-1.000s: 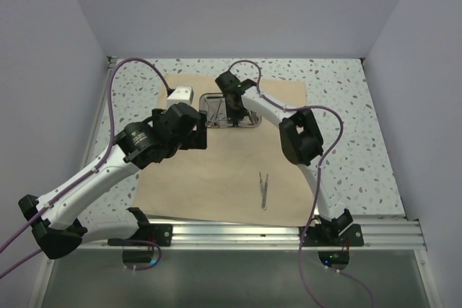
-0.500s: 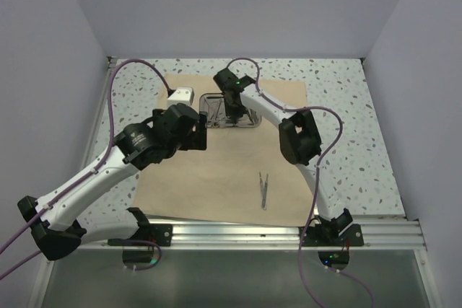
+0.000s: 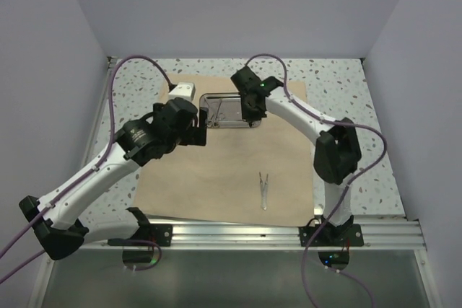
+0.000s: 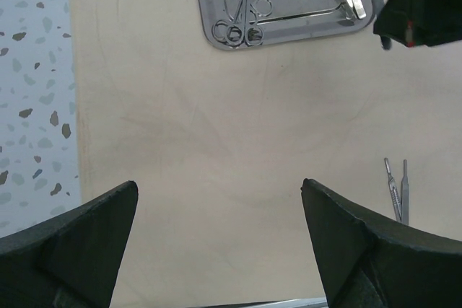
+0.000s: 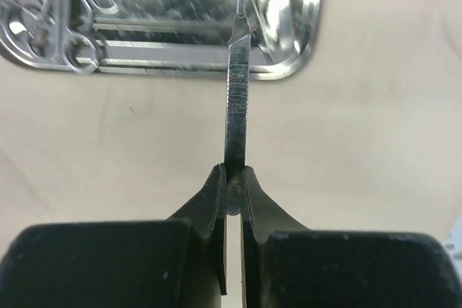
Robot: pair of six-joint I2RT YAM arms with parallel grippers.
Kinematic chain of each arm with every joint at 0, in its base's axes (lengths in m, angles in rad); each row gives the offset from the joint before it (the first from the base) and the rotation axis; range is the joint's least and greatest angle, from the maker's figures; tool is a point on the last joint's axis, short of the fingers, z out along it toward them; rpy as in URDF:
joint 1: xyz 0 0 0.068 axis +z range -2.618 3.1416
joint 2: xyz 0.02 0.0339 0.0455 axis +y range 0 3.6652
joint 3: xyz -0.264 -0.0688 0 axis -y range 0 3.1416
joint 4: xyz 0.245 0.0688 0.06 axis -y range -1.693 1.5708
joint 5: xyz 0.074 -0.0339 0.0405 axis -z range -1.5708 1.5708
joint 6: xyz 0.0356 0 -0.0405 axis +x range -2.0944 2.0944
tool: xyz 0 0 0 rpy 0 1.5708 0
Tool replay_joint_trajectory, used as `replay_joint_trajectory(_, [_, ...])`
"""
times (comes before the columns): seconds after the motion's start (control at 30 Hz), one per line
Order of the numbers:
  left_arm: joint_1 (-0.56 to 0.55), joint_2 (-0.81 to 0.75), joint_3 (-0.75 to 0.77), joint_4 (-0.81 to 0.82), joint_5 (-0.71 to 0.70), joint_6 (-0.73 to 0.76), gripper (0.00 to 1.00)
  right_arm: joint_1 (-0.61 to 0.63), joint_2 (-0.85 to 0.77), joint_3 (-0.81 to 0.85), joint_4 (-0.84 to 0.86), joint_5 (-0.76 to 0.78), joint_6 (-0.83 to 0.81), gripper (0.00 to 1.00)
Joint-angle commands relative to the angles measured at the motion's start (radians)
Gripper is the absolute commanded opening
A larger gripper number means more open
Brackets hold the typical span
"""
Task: Open and lay out the surgical kit
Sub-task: Place the medical item in the surgical kit.
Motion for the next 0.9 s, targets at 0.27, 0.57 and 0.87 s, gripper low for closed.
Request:
replay_joint_trajectory(0.27, [0.161, 0.109, 0.062, 0.143, 0.215, 0.147, 1.0, 0.123, -0.583, -0.735, 0.131, -0.009, 0.28, 0.0])
replay_joint_trajectory(0.57, [0.188, 0.151, 0.097, 0.157, 0.253, 0.162, 0.99, 0.334, -0.712, -1.022, 0.238, -0.022, 0.555, 0.0])
replay_joint_trajectory(0.87, [0.191, 0.077, 0.045, 0.122, 0.261, 0.153, 0.99, 0.391, -0.675, -1.07, 0.24, -0.011, 0.633, 0.0])
